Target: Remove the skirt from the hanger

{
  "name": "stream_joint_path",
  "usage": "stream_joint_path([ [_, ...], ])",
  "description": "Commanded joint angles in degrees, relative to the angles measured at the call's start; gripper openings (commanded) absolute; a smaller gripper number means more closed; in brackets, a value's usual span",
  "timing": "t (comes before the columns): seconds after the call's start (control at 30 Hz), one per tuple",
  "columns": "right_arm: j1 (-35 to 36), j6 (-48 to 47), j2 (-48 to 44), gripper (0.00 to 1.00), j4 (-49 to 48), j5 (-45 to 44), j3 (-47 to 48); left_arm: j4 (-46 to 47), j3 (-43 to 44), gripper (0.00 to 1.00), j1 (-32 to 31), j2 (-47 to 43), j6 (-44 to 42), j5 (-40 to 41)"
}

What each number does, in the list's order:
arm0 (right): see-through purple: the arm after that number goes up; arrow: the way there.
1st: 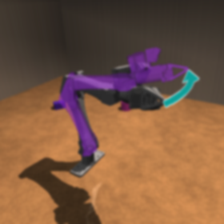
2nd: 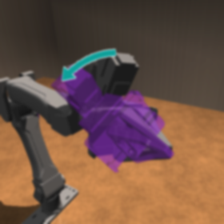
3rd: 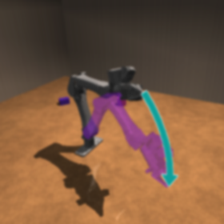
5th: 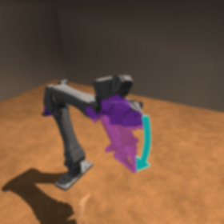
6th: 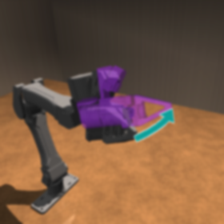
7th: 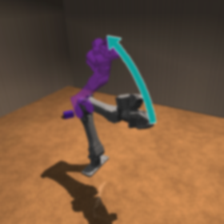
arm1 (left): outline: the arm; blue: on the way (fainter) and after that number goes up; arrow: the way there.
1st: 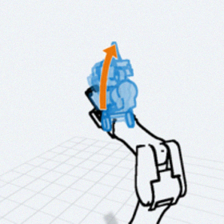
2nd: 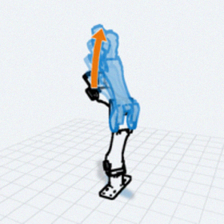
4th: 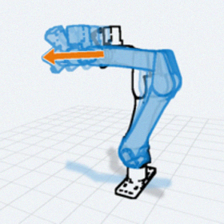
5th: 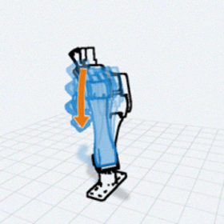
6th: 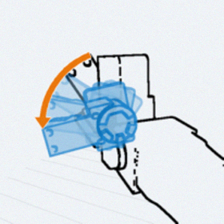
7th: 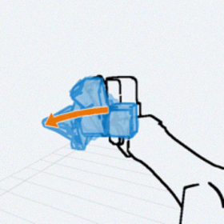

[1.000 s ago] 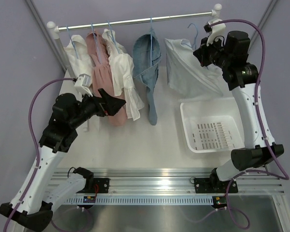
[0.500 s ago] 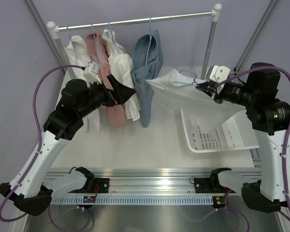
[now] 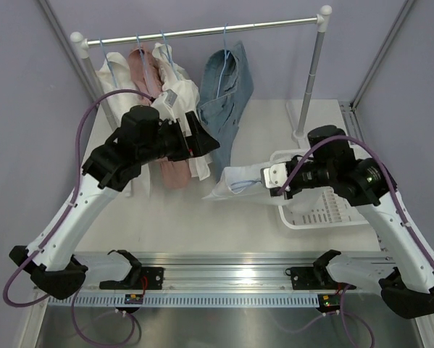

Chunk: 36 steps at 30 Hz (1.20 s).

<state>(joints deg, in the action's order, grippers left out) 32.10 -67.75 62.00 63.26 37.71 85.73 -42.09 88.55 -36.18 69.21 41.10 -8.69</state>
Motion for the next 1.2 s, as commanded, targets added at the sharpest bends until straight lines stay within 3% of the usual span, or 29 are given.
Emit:
stream_joint_path([
  [0.0, 4.89, -5.64, 0.84, 0.0, -8.32, -6.41, -1.79, -7.74, 4.17, 0.99, -1.78, 2.06, 1.0, 0.86],
  [0.4, 14.48, -11.88, 4.01, 0.0, -16.33, -12.05, -1.18, -15.66, 1.19, 0.97, -4.24, 5.23, 1.26, 4.82],
  [0.83, 17.38, -11.88, 6.2, 0.0, -17.91, -12.93, 2.59, -16.62, -1.89, 0.72, -4.51, 6.03, -0.76, 7.81],
  [1.0, 18.09, -11.88, 7.87, 0.0, -18.88, -13.37, 4.62, -16.89, -4.0, 0.44, -4.51, 4.97, -1.46, 8.07],
  [1.1, 18.18, -12.06, 7.96, 0.0, -18.01, -13.72, 4.71, -17.33, -6.02, 0.2, -4.42, 3.22, -1.81, 11.13],
  [1.13, 18.09, -12.23, 7.96, 0.0, -17.65, -14.5, 4.71, -18.29, -6.29, 0.03, -4.33, 2.78, -2.08, 12.11],
  [1.17, 18.09, -12.41, 7.88, 0.0, -17.21, -15.12, 4.27, -19.17, -6.55, 0.0, -4.33, 2.25, -2.34, 13.16],
])
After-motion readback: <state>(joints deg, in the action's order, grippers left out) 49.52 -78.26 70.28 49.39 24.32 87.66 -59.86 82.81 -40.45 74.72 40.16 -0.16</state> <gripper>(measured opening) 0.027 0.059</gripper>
